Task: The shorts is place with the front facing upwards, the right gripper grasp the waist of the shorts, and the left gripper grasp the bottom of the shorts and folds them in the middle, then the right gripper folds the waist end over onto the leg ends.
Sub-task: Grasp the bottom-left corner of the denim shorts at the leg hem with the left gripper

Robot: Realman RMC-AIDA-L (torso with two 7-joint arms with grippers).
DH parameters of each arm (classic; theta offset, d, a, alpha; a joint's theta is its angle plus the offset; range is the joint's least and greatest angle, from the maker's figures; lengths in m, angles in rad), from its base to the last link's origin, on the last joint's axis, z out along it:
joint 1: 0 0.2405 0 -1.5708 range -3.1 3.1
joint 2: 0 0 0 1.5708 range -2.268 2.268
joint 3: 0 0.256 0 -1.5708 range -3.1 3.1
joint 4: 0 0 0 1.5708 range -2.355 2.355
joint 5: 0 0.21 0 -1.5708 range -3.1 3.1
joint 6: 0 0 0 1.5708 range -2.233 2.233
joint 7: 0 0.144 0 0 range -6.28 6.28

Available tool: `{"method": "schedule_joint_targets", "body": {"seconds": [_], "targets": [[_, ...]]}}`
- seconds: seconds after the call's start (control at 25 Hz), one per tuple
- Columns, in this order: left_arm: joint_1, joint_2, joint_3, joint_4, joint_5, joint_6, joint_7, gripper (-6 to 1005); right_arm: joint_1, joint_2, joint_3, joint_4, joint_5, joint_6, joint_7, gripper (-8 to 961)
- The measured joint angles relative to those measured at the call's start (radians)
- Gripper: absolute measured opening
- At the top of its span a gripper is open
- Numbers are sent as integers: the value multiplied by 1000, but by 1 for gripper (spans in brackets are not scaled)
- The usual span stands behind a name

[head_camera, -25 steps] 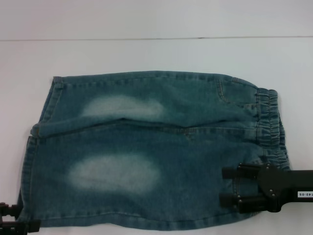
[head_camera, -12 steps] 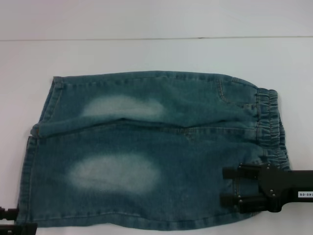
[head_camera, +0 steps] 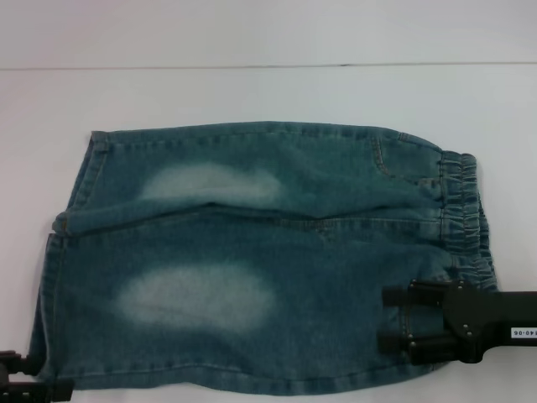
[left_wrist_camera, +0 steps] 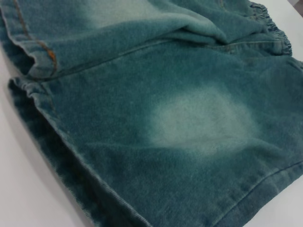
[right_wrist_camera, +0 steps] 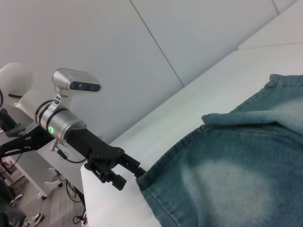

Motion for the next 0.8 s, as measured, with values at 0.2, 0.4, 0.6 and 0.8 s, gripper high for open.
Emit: {"method": "schedule_joint_targets", "body": {"seconds": [0.2,0.4,0.6,0.8], "targets": [[-6,-4,0,-1,5,-8,-6,834,1,0,-1,0,0,1,0,885],[-7,-9,1,8,9,-18,-10,806,1,0,0,0,0,1,0,881],[-2,-35,3,70,8,-40,-4,780,3,0,0,-3,0,1,3,878],[3,-42,10,107,-15,-19,-3,755,3,0,-2,-5,0,0,9,875]]}}
